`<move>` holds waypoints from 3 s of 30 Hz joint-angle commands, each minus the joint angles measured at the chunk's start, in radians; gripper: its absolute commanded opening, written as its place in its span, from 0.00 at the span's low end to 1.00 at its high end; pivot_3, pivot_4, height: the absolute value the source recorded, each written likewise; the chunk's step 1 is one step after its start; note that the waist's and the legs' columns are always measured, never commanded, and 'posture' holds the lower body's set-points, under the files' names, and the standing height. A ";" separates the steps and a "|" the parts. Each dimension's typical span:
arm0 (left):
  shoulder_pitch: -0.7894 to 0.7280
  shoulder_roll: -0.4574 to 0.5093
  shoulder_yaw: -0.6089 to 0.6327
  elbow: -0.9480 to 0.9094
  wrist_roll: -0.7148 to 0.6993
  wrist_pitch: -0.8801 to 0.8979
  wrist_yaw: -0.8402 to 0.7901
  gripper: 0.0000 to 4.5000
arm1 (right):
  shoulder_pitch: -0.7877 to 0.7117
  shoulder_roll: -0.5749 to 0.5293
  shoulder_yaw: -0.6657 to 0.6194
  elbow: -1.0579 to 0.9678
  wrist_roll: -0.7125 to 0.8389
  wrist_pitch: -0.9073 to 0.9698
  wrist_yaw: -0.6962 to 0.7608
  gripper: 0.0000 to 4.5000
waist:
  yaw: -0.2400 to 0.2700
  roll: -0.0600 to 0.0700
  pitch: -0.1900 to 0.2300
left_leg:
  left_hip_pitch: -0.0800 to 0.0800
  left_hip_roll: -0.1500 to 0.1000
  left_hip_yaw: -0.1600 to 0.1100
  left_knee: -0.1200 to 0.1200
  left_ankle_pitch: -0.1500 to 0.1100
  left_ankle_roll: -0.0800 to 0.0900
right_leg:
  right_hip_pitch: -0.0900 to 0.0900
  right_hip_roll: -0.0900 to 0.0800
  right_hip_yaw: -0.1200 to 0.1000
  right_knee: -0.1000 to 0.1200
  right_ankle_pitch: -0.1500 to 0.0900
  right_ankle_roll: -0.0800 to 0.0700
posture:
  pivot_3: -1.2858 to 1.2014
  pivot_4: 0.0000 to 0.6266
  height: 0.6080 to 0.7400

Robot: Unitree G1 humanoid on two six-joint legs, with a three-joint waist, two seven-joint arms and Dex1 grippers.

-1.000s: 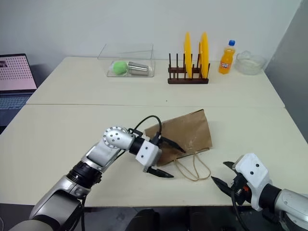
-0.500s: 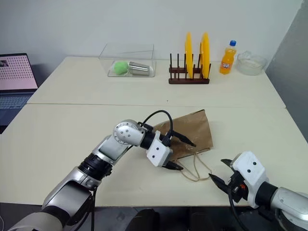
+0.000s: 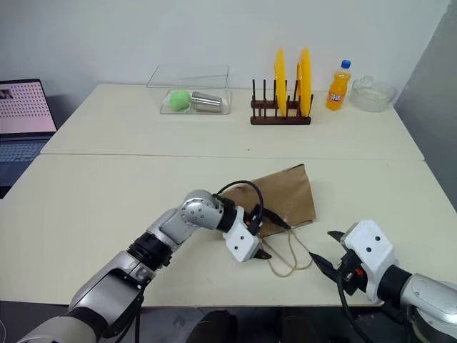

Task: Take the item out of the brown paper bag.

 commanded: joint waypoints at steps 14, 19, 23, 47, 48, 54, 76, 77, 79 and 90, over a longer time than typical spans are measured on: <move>0.026 -0.005 -0.096 -0.039 0.075 0.010 0.015 0.46 | -0.062 -0.042 0.016 -0.083 0.044 -0.004 0.011 0.69 | 0.011 0.000 -0.001 | 0.000 0.000 0.000 0.000 0.000 0.000 | 0.001 0.000 0.000 0.000 0.000 0.000 | 0.52 0.24 1.00; 0.018 -0.003 -0.089 -0.042 0.069 0.023 0.017 0.12 | -0.085 -0.043 0.022 -0.083 0.049 0.004 0.007 0.69 | 0.015 0.000 -0.001 | 0.000 0.000 0.001 0.001 0.000 0.000 | 0.001 0.000 0.000 0.000 0.000 0.000 | 0.52 0.24 1.00; 0.000 -0.007 -0.055 -0.057 0.035 0.067 0.019 0.00 | -0.102 -0.043 0.026 -0.083 0.046 0.012 0.012 0.69 | 0.015 0.000 -0.001 | 0.000 0.000 0.000 0.001 0.000 0.001 | 0.001 0.000 0.000 0.000 0.000 0.000 | 0.52 0.24 1.00; -0.063 0.027 0.177 -0.181 -0.196 0.496 0.015 0.00 | -0.445 -0.073 0.525 0.007 -0.651 -0.089 0.276 0.69 | 0.008 0.001 -0.001 | 0.000 0.000 0.000 0.001 0.000 0.001 | 0.000 0.000 -0.001 0.000 0.000 0.000 | 0.52 0.24 1.00; -0.061 0.028 0.177 -0.183 -0.195 0.496 0.015 0.00 | -0.489 -0.046 0.565 0.033 -0.702 -0.090 0.288 0.69 | 0.007 0.000 -0.001 | 0.000 0.000 0.000 0.001 0.000 0.001 | 0.000 0.000 -0.001 0.000 0.000 0.000 | 0.52 0.24 1.00; -0.068 0.035 0.184 -0.182 -0.197 0.500 0.012 0.00 | -0.676 0.126 0.724 0.164 -0.911 -0.079 0.342 0.69 | 0.005 0.000 -0.001 | 0.000 0.000 0.000 0.001 0.000 0.000 | -0.001 0.000 0.000 0.000 0.000 0.000 | 0.52 0.24 1.00; -0.182 0.028 0.340 -0.152 -0.359 0.839 0.049 0.00 | -0.686 0.352 0.855 0.304 -1.226 -0.192 0.528 0.01 | -0.008 0.001 -0.001 | 0.000 0.000 -0.001 0.002 0.000 0.000 | -0.002 0.000 0.000 0.003 0.000 0.000 | 0.52 0.24 1.00; -0.195 0.029 0.344 -0.134 -0.360 0.836 0.049 0.00 | -0.685 0.356 0.859 0.307 -1.234 -0.196 0.539 0.01 | -0.008 0.001 -0.001 | 0.000 -0.001 -0.001 0.002 0.000 0.000 | -0.002 0.000 0.000 0.003 0.000 0.000 | 0.52 0.24 1.00; -0.227 0.031 0.352 -0.089 -0.360 0.821 0.052 0.00 | -0.683 0.360 0.864 0.313 -1.249 -0.204 0.560 0.01 | -0.007 0.000 -0.001 | 0.000 -0.001 -0.001 0.002 0.000 0.000 | -0.002 0.000 0.000 0.003 0.000 0.000 | 0.52 0.24 1.00; -0.311 0.019 0.391 0.012 -0.368 0.785 0.049 0.00 | -0.666 0.391 0.851 0.313 -1.303 -0.214 0.609 0.01 | -0.008 0.001 -0.001 | 0.000 -0.001 -0.001 0.002 0.000 0.000 | -0.002 0.000 0.000 0.004 0.000 0.000 | 0.52 0.24 1.00</move>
